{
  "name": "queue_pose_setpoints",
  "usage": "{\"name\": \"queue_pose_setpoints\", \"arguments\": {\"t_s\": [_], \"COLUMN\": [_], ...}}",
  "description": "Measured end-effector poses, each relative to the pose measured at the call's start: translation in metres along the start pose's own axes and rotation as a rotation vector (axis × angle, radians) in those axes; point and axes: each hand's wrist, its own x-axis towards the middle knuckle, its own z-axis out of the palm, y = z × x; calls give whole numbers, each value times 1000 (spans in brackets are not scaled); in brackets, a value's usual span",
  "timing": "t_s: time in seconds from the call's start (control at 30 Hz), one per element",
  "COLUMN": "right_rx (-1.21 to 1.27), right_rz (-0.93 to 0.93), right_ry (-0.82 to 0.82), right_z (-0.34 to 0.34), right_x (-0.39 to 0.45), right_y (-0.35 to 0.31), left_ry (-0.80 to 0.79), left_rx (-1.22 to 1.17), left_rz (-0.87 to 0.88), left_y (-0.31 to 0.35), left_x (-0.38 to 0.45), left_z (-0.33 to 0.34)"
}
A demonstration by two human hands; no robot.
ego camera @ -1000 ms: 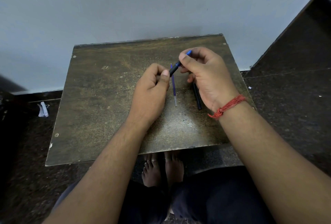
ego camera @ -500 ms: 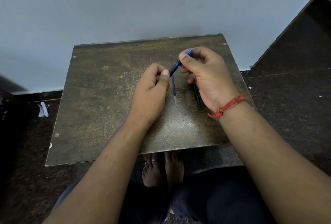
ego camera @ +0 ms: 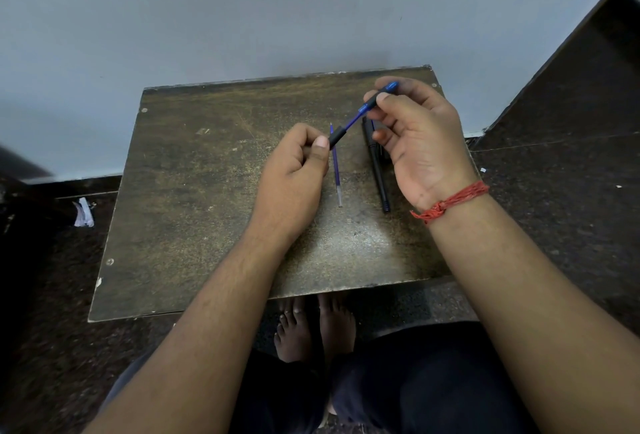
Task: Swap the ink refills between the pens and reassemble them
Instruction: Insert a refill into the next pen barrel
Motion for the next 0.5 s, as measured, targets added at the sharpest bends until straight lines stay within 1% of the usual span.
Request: {"name": "queue_pose_setpoints", "arguments": {"t_s": [0.1, 0.23, 0.3, 0.33, 0.4, 0.43, 0.5], "right_rx": [40, 130, 116, 71, -148, -328, -743], "right_rz": [-35, -104, -128, -141, -179, -205, -259], "right_ry": [41, 167, 222, 238, 232, 208, 109], "right_z": [-2, -6, -9, -10, -11, -11, -8], "right_x": [1, 6, 8, 9, 10, 9, 5], "right_y": [-1, -3, -3, -3, -2, -1, 3], "left_ry": [-5, 0, 13, 21, 45, 61, 103], "left_rx": [-1, -5, -5, -4, -4, -5, -13], "left_rz": [-1, -7, -7, -2, 12, 20, 34], "left_y": [-1, -3, -5, -5, -6, -6, -7], "left_x": [0, 1, 2, 2, 3, 3, 4], "left_z": [0, -1, -1, -1, -1, -1, -2]}}
